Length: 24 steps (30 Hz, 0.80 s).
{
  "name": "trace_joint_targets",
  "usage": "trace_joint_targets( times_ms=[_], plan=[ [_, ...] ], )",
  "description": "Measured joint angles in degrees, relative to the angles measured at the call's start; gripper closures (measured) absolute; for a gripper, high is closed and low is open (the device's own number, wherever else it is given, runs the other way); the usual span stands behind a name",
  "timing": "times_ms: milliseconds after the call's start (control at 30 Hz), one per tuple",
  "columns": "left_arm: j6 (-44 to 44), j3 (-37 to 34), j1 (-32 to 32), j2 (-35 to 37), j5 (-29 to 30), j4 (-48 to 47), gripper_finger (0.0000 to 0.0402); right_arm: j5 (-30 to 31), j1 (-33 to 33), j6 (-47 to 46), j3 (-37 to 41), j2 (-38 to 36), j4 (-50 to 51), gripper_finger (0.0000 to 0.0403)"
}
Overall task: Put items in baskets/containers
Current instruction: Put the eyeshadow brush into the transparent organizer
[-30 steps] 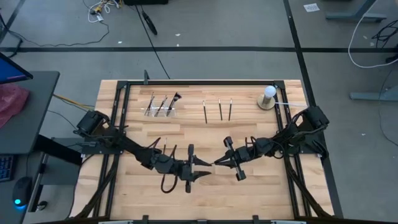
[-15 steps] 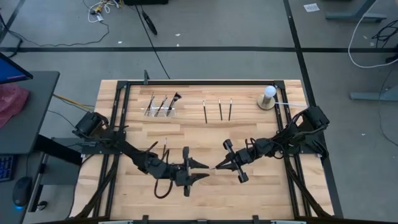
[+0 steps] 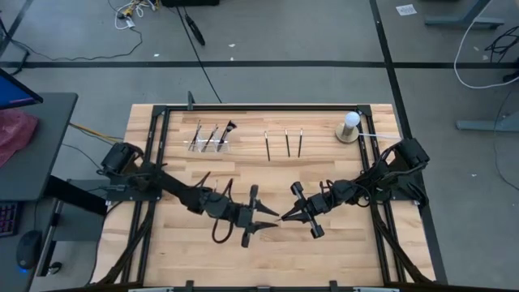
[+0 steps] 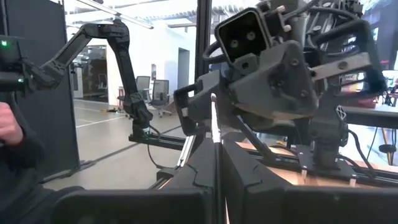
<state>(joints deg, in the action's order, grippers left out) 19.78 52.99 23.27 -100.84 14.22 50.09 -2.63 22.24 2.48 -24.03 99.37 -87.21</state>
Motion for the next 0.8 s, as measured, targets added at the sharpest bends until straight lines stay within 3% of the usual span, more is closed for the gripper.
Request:
trace_joint_targets(
  times_ms=[300,667,800],
  plan=[
    [-0.07,0.0,-0.31,-0.52,-1.14,-0.79,0.0274,0.02,0.0,0.01,-0.5,0.04,-0.02,0.0393],
    [0.3,0.0,-0.23,-0.52,-1.07,-0.66,0.0331,0.0,0.0,1.29,-2.58,0.04,1.2,0.0393],
    [0.32,0.0,-0.29,-0.52,-3.93,-0.11,0.0347,-0.09,0.02,1.29,-2.58,0.04,1.28,0.0393]
  ],
)
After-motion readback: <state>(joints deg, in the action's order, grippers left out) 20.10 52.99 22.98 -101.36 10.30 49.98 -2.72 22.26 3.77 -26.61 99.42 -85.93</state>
